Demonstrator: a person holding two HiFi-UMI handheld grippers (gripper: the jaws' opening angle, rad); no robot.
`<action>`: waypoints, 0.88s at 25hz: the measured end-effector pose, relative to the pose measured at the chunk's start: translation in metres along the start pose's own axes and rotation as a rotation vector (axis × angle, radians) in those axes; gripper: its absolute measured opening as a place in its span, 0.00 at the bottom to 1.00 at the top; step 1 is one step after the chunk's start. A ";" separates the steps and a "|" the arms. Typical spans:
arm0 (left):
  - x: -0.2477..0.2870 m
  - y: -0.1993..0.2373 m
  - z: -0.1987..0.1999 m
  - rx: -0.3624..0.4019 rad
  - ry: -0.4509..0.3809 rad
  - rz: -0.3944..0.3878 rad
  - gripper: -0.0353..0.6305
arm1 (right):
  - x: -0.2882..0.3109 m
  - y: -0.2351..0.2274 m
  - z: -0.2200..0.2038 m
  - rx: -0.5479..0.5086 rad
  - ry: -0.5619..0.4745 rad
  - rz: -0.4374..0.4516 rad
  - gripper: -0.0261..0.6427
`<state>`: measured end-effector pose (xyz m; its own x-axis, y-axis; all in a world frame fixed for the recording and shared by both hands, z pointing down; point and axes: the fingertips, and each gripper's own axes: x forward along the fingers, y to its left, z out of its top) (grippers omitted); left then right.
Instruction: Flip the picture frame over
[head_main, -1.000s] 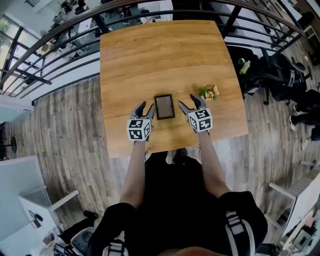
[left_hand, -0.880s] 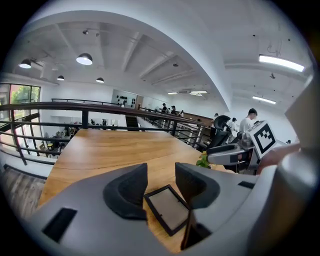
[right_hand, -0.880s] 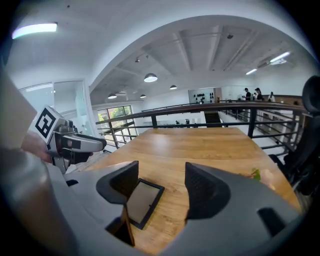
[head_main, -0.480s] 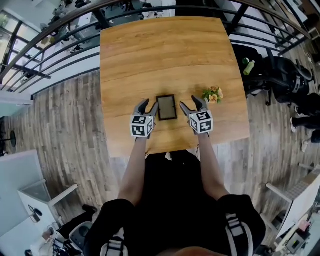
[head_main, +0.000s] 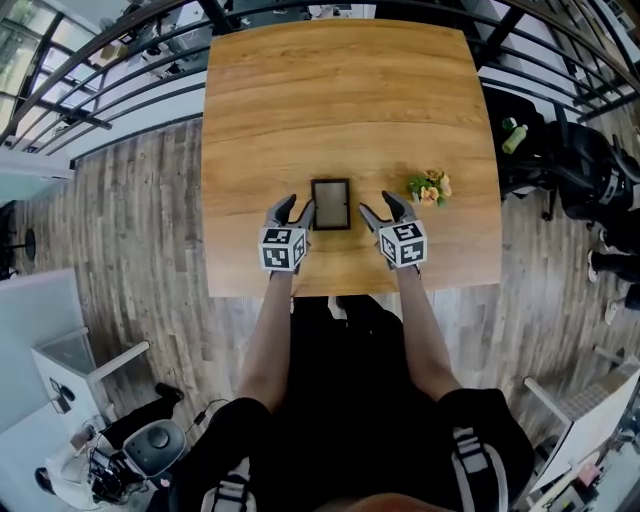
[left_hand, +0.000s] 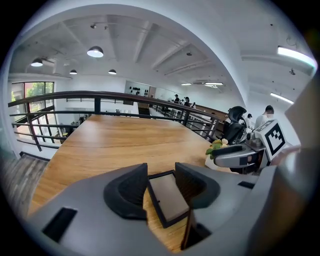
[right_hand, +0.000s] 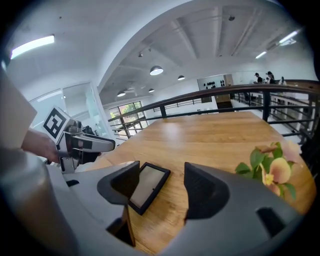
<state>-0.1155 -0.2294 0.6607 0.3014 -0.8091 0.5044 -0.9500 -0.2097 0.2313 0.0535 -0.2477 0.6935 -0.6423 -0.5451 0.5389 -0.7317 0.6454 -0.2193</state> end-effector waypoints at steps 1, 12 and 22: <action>0.002 0.001 -0.003 -0.005 0.007 -0.001 0.33 | 0.000 0.000 -0.003 0.002 0.005 0.000 0.47; 0.032 0.001 -0.059 -0.071 0.099 -0.037 0.33 | 0.012 -0.009 -0.039 0.017 0.084 -0.008 0.47; 0.066 0.004 -0.092 -0.101 0.155 -0.041 0.33 | 0.025 -0.012 -0.077 0.054 0.160 -0.010 0.47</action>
<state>-0.0920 -0.2332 0.7717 0.3565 -0.7052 0.6129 -0.9259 -0.1789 0.3327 0.0640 -0.2280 0.7724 -0.5938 -0.4563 0.6627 -0.7517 0.6084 -0.2546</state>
